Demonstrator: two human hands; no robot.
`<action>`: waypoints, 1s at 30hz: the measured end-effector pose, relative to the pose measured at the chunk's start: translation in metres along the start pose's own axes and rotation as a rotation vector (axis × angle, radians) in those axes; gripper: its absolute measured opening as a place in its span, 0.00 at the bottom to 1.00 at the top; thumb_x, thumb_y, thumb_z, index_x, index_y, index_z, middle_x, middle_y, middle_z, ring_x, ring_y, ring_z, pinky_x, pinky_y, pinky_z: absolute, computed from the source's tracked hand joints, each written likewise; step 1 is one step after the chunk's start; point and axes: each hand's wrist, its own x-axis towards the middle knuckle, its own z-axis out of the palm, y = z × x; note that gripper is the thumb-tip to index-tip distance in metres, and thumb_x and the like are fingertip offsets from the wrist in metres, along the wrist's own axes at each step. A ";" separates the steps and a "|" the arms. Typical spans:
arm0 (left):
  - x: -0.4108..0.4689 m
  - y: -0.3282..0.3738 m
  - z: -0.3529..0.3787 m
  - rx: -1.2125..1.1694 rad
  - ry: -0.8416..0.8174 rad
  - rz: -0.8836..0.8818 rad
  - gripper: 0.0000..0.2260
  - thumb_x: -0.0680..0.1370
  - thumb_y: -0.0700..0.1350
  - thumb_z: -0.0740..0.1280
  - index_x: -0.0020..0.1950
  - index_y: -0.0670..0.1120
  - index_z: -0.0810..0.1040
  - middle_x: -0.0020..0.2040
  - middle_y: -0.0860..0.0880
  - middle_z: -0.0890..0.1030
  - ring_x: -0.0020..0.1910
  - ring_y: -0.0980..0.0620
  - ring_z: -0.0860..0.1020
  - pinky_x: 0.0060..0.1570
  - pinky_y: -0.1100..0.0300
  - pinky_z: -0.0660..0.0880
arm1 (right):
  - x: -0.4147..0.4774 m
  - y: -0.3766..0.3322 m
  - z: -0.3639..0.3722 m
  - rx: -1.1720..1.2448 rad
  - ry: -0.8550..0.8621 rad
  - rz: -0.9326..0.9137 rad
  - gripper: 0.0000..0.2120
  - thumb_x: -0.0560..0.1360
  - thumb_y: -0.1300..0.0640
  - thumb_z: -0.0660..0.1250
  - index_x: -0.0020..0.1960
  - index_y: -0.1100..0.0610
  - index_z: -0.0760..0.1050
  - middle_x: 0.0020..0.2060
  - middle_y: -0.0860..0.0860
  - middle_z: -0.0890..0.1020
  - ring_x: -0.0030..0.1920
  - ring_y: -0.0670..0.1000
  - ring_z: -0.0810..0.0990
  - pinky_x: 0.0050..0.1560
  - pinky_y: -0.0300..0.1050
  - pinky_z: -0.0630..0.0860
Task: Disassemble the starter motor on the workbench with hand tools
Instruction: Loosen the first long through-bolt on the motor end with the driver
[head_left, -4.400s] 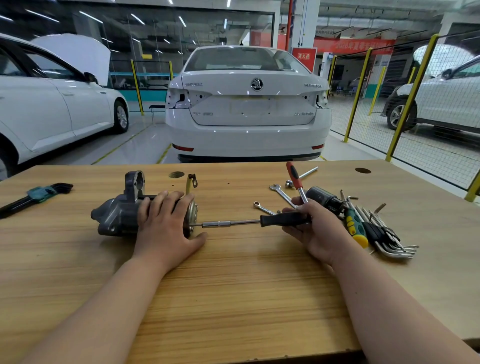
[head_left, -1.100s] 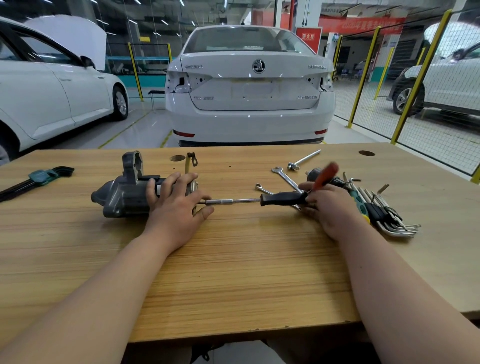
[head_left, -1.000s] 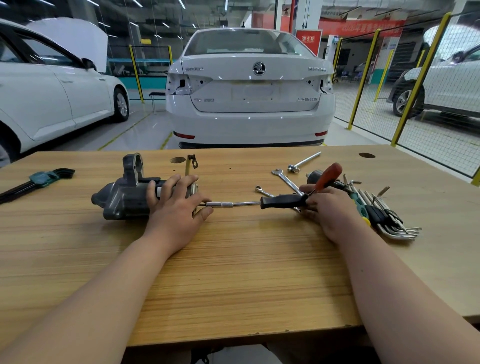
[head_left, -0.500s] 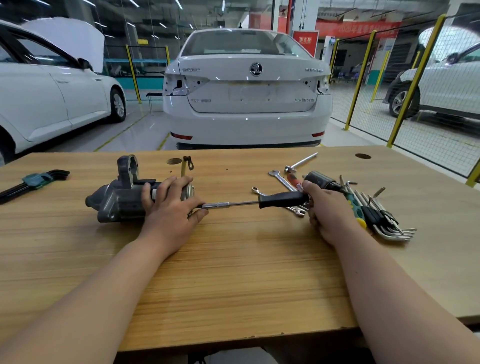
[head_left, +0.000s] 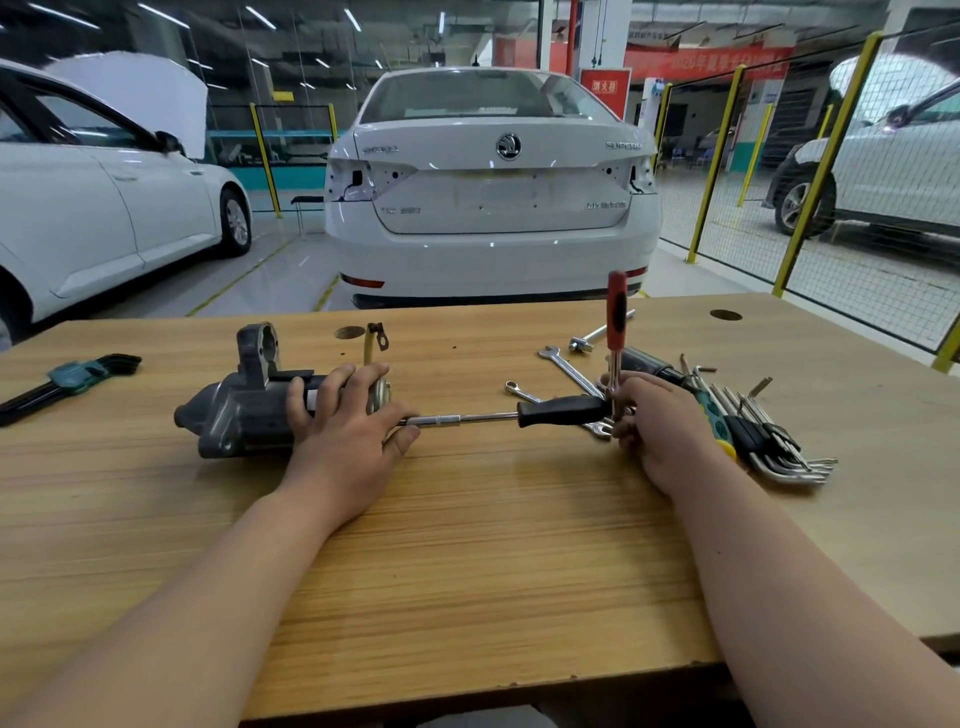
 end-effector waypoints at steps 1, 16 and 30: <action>0.000 0.000 0.000 0.001 -0.001 -0.001 0.16 0.79 0.61 0.51 0.61 0.64 0.73 0.75 0.54 0.53 0.74 0.51 0.42 0.67 0.45 0.30 | 0.001 -0.001 0.000 0.021 -0.010 0.004 0.14 0.75 0.67 0.62 0.49 0.54 0.84 0.47 0.55 0.82 0.32 0.50 0.74 0.31 0.42 0.70; -0.001 0.001 -0.001 -0.005 0.010 -0.003 0.12 0.79 0.60 0.56 0.59 0.65 0.75 0.76 0.55 0.54 0.73 0.52 0.43 0.67 0.45 0.31 | 0.005 0.006 -0.003 0.024 -0.027 0.022 0.09 0.77 0.52 0.67 0.49 0.58 0.80 0.27 0.49 0.73 0.21 0.45 0.67 0.21 0.38 0.64; 0.001 0.002 0.000 0.018 -0.031 -0.012 0.17 0.79 0.63 0.51 0.61 0.63 0.73 0.76 0.56 0.50 0.74 0.51 0.40 0.64 0.46 0.25 | -0.004 -0.004 0.000 0.076 -0.095 0.037 0.14 0.79 0.65 0.60 0.53 0.55 0.83 0.50 0.57 0.80 0.41 0.52 0.79 0.38 0.44 0.79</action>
